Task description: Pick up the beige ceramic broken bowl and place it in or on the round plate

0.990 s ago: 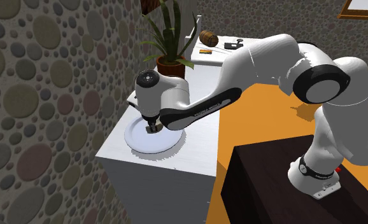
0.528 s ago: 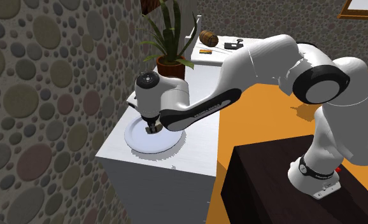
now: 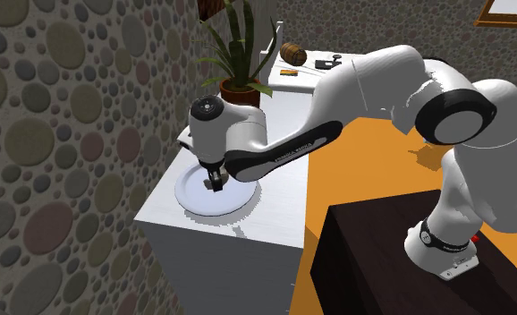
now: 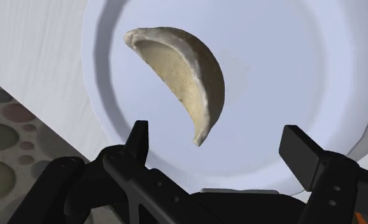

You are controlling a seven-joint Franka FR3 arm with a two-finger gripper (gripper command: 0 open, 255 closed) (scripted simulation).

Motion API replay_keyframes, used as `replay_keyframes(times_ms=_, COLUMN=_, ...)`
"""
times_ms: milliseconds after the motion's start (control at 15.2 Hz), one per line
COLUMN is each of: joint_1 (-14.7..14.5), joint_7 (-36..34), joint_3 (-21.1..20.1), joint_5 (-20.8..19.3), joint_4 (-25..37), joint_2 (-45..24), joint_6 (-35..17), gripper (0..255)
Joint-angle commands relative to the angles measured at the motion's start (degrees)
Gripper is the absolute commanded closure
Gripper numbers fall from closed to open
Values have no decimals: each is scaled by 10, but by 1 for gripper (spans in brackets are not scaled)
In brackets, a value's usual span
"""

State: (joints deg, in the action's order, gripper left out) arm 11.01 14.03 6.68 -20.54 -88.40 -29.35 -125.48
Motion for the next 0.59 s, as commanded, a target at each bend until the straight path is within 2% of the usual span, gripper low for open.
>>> replay_keyframes(times_ms=0, joint_1=-6, joint_7=1, joint_3=-2, joint_5=1, joint_4=2, joint_2=18, joint_6=22, gripper=0)
replay_keyframes(times_ms=528, joint_1=-8, joint_7=1, joint_3=-3, joint_5=1, joint_4=5, joint_2=26, joint_6=33, gripper=0)
